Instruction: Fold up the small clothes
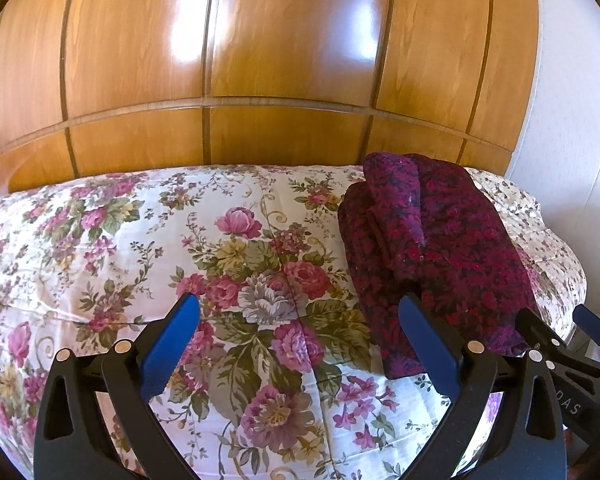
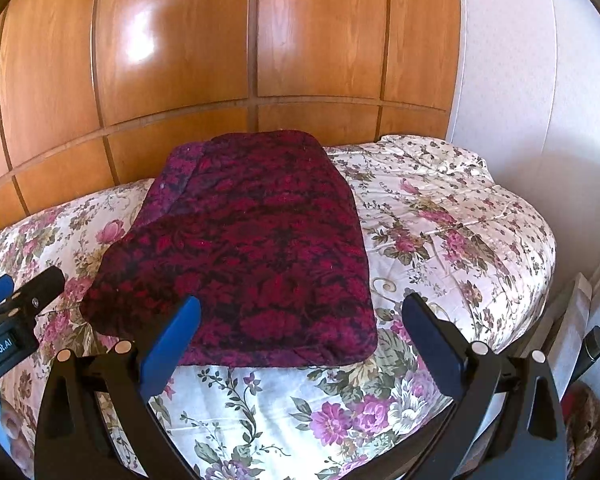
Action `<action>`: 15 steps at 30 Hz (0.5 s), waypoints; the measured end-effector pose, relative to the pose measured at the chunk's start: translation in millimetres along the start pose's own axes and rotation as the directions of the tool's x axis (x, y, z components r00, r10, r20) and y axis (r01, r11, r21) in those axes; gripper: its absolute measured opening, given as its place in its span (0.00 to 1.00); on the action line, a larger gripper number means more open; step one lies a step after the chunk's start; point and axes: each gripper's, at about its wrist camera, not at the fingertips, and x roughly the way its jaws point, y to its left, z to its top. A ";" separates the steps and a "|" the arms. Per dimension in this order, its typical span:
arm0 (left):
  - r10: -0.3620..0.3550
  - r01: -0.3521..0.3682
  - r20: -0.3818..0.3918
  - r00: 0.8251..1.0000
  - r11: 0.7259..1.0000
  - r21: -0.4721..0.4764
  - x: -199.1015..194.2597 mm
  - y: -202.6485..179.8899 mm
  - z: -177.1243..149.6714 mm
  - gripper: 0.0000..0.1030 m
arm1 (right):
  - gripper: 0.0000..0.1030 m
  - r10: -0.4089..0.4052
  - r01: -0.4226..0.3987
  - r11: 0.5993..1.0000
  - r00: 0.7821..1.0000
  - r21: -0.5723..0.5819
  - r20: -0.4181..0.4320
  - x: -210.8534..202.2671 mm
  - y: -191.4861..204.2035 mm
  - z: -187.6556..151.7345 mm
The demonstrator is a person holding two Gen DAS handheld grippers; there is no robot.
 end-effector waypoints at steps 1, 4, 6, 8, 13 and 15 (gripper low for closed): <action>0.003 -0.004 0.004 1.000 1.000 0.006 -0.1 -0.4 -0.1 0.96 | 0.98 -0.002 0.002 1.000 1.000 -0.003 0.002 -0.4 0.4 -0.2; 0.012 -0.012 0.008 1.000 1.000 0.008 -0.3 -0.5 0.0 0.96 | 0.98 -0.002 0.002 1.000 1.000 -0.001 0.008 -1.1 0.0 0.0; 0.019 -0.019 0.015 1.000 1.000 0.008 -0.8 -0.4 0.0 0.96 | 0.98 0.000 0.000 1.000 1.000 0.003 0.011 -1.8 0.0 -0.2; 0.028 -0.028 0.021 0.999 1.000 0.014 -1.5 -0.9 0.0 0.96 | 0.98 0.000 0.000 1.000 1.000 0.001 0.008 -1.3 -0.4 -0.2; 0.027 -0.028 0.025 0.999 0.999 0.017 -2.1 -0.8 -0.3 0.96 | 0.98 0.001 -0.001 1.000 1.000 0.001 0.009 -1.9 0.7 0.4; 0.029 -0.030 0.024 0.999 0.999 0.016 -1.8 -0.5 -0.3 0.96 | 0.98 0.001 -0.001 1.000 1.000 0.000 0.013 -1.9 0.4 0.5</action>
